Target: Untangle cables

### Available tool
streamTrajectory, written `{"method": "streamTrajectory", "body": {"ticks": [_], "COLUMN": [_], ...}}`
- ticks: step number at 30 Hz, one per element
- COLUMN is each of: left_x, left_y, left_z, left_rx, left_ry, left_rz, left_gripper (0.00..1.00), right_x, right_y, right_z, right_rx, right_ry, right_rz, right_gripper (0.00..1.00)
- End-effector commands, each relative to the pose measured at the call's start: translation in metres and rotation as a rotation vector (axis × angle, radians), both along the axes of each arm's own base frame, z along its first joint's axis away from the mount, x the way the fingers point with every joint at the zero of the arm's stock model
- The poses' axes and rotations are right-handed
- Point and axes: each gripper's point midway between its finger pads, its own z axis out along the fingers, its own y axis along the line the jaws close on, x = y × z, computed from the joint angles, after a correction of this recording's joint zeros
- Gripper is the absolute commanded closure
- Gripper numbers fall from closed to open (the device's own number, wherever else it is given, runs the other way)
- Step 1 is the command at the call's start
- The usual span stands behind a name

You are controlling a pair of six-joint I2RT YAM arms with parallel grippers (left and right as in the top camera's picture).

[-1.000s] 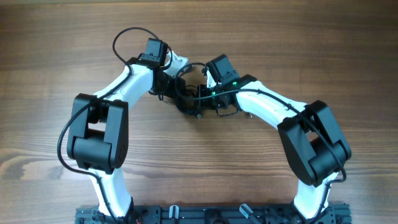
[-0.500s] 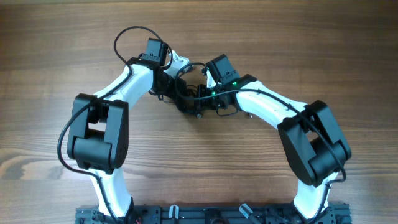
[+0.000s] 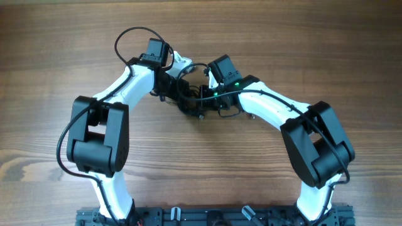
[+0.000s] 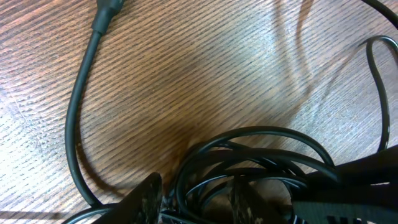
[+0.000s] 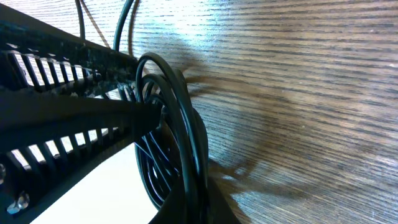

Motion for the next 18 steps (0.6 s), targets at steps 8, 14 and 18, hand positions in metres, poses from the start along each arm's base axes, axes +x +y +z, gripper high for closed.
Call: {"method": "streamTrajectory", "body": {"ticks": [8,14,18], "left_x": [0.0,0.008,0.015], "left_y": [-0.013,-0.016,-0.013], "left_z": [0.021,0.023,0.02], "left_rx": [-0.078,-0.087,-0.064], "left_ry": [-0.044,-0.071,-0.099], "left_rz": [-0.036,-0.018,-0.009], "left_gripper": [0.62,0.61,0.61], "right_x": [0.004,0.004,0.004], "right_y": [-0.004,-0.004,-0.004], "right_z": [-0.01,-0.01,-0.009], "right_rx": [-0.023,-0.022,-0.021], "right_ry": [-0.01,-0.011,-0.013], "right_rz": [-0.003,-0.003,-0.003], "right_gripper": [0.94,0.94,0.94]}}
